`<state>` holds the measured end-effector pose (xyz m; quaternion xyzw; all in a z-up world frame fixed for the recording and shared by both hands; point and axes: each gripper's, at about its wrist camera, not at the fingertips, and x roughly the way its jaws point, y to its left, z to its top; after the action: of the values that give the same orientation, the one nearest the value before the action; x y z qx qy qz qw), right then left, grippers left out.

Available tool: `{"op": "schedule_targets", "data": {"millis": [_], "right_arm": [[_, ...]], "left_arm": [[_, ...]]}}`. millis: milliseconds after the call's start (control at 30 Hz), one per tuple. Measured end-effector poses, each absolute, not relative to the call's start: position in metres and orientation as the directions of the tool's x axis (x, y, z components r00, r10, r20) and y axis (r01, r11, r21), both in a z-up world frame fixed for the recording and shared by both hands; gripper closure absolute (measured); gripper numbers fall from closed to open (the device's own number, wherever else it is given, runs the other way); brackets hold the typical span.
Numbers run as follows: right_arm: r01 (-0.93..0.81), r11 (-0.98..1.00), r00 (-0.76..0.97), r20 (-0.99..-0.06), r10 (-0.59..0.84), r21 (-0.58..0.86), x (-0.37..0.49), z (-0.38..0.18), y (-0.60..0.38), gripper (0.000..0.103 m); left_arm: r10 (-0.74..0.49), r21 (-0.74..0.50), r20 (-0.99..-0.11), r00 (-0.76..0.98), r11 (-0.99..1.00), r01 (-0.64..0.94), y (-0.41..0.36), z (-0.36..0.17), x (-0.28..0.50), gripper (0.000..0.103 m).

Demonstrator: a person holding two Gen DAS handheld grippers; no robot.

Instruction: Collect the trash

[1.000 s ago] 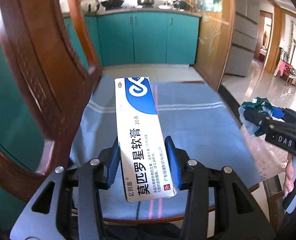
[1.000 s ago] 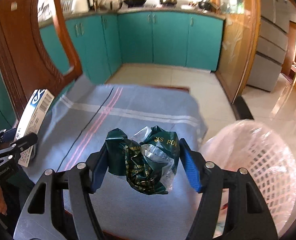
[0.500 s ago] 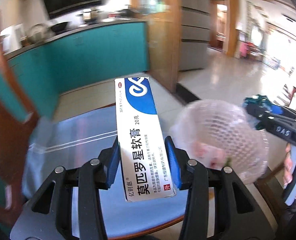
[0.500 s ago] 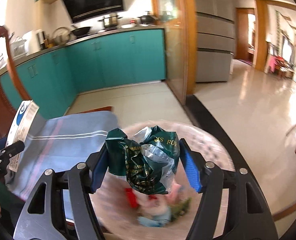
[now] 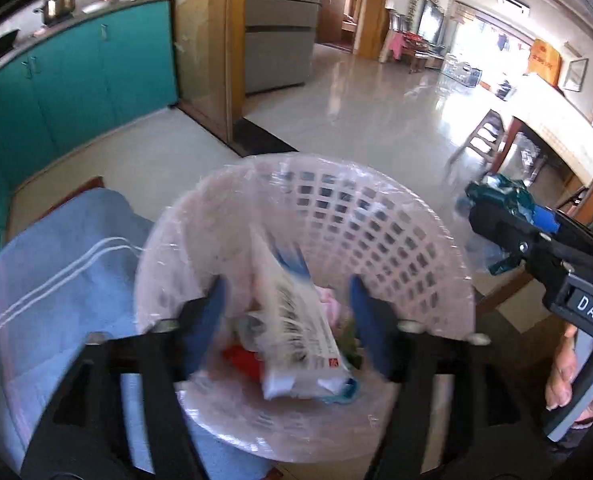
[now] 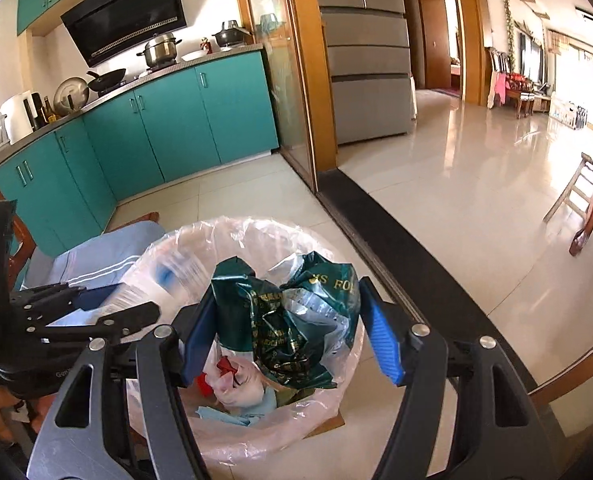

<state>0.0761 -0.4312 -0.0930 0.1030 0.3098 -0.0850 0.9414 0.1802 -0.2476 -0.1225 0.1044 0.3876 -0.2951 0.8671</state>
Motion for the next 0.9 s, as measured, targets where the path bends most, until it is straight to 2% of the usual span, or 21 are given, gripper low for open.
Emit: {"op": "schedule_targets", "data": {"millis": [167, 200, 300, 400, 533, 633, 767, 900], "right_arm": [[0.164, 0.976, 0.778, -0.627, -0.040, 0.141, 0.093, -0.099, -0.408, 0.035], [0.153, 0.979, 0.769, -0.638, -0.033, 0.134, 0.097, -0.100, -0.400, 0.033], [0.145, 0.984, 0.750, -0.660, -0.040, 0.105, 0.104, -0.103, -0.382, 0.027], [0.155, 0.985, 0.758, -0.649, -0.066, 0.081, 0.103, -0.095, -0.369, 0.015], [0.156, 0.986, 0.789, -0.609, -0.085, 0.064, 0.088, -0.074, -0.353, 0.010], [0.136, 0.990, 0.830, -0.548, -0.101, 0.023, 0.066, -0.052, -0.329, 0.003], [0.073, 0.997, 0.870, -0.487, -0.075, -0.024, 0.032, -0.033, -0.287, 0.003], [0.079, 0.995, 0.912, -0.398, -0.096, -0.058, -0.001, -0.021, -0.261, 0.003]], "left_arm": [[-0.371, -0.042, -0.703, 0.607, 0.874, 0.485, -0.203, -0.110, 0.181, 0.023], [-0.340, -0.037, -0.692, 0.636, 0.898, 0.439, -0.186, -0.105, 0.178, 0.019], [-0.300, -0.040, -0.664, 0.685, 0.929, 0.368, -0.151, -0.093, 0.165, 0.014], [-0.235, -0.007, -0.629, 0.741, 0.955, 0.297, -0.118, -0.081, 0.140, 0.009], [-0.154, 0.046, -0.578, 0.802, 0.974, 0.220, -0.097, -0.064, 0.112, 0.003], [-0.084, 0.063, -0.554, 0.828, 0.988, 0.143, -0.076, -0.048, 0.088, 0.003], [-0.028, 0.055, -0.534, 0.845, 0.996, 0.068, -0.052, -0.028, 0.057, 0.003], [0.037, 0.090, -0.487, 0.873, 0.996, 0.008, -0.038, -0.008, 0.022, 0.003]]}}
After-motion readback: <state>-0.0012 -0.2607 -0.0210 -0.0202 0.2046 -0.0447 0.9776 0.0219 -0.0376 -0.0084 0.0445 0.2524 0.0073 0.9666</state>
